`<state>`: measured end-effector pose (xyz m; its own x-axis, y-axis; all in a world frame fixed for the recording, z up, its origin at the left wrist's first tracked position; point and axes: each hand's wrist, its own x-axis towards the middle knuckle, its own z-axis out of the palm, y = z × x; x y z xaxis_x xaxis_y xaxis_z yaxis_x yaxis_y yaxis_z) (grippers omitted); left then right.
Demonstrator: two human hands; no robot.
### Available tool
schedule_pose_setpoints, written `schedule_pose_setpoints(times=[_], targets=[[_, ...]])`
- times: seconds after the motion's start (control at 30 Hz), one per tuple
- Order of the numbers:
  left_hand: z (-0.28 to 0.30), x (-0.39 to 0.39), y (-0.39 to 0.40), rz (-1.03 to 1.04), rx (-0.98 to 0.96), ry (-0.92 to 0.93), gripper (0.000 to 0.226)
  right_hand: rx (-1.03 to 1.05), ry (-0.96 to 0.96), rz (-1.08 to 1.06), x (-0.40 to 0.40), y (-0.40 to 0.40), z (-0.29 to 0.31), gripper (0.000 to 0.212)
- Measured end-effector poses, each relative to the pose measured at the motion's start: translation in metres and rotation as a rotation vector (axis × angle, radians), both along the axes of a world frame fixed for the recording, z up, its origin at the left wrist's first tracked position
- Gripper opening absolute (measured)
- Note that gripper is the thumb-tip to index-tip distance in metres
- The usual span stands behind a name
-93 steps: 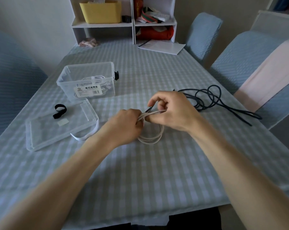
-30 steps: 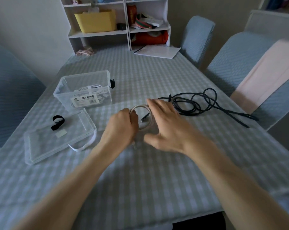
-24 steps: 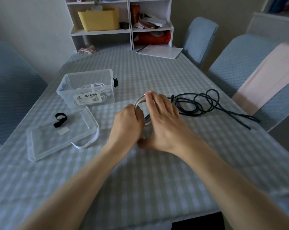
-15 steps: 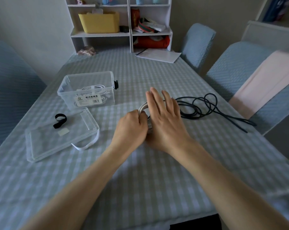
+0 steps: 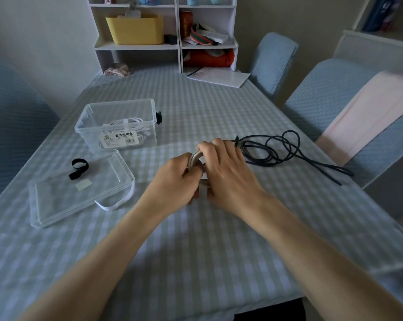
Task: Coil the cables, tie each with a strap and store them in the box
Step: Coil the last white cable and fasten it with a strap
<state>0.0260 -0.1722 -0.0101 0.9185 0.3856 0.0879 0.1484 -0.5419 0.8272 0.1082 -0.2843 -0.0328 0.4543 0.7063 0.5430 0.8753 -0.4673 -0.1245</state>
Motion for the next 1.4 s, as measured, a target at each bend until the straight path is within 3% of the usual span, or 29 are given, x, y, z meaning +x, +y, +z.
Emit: schedule_pose_setpoints(times=[0.1, 0.17, 0.3, 0.47, 0.6, 0.7, 0.8, 0.97, 1.23, 1.37, 1.4], targets=[[0.005, 0.0, 0.007, 0.0, 0.151, 0.086, 0.023, -0.057, -0.015, 0.084, -0.003, -0.002, -0.001, 0.053], [0.004, 0.002, 0.011, -0.003, 0.148, 0.152, 0.033, -0.098, -0.008, 0.111, -0.004, -0.004, -0.002, 0.058], [-0.001, 0.003, 0.009, 0.093, 0.224, 0.042, 0.044, -0.08, 0.022, 0.079, -0.006, -0.002, -0.005, 0.073], [-0.005, 0.004, 0.002, 0.168, 0.28, -0.027, 0.04, 0.019, 0.048, 0.018, -0.011, 0.009, -0.007, 0.066], [-0.003, 0.005, 0.0, 0.137, 0.234, -0.074, 0.048, 0.066, -0.008, -0.014, -0.003, 0.006, -0.005, 0.045], [-0.004, 0.001, 0.004, 0.081, 0.244, 0.05, 0.05, 0.026, -0.077, 0.02, 0.002, -0.001, -0.004, 0.027], [-0.002, -0.002, 0.008, 0.049, 0.275, 0.179, 0.049, 0.006, -0.156, 0.064, 0.006, -0.007, -0.002, 0.026], [0.004, -0.005, 0.014, -0.069, 0.161, 0.253, 0.049, 0.059, -0.147, 0.132, 0.008, -0.008, -0.004, 0.007], [0.001, -0.005, 0.019, -0.137, 0.134, 0.284, 0.045, -0.054, 0.07, 0.092, 0.008, -0.004, -0.009, 0.02], [0.0, -0.021, 0.021, -0.158, 0.268, 0.142, 0.021, -0.091, 0.059, 0.026, 0.007, -0.003, -0.011, 0.019], [0.003, -0.025, 0.019, -0.149, 0.348, 0.118, 0.029, -0.089, 0.036, 0.02, 0.006, -0.002, -0.01, 0.021]])
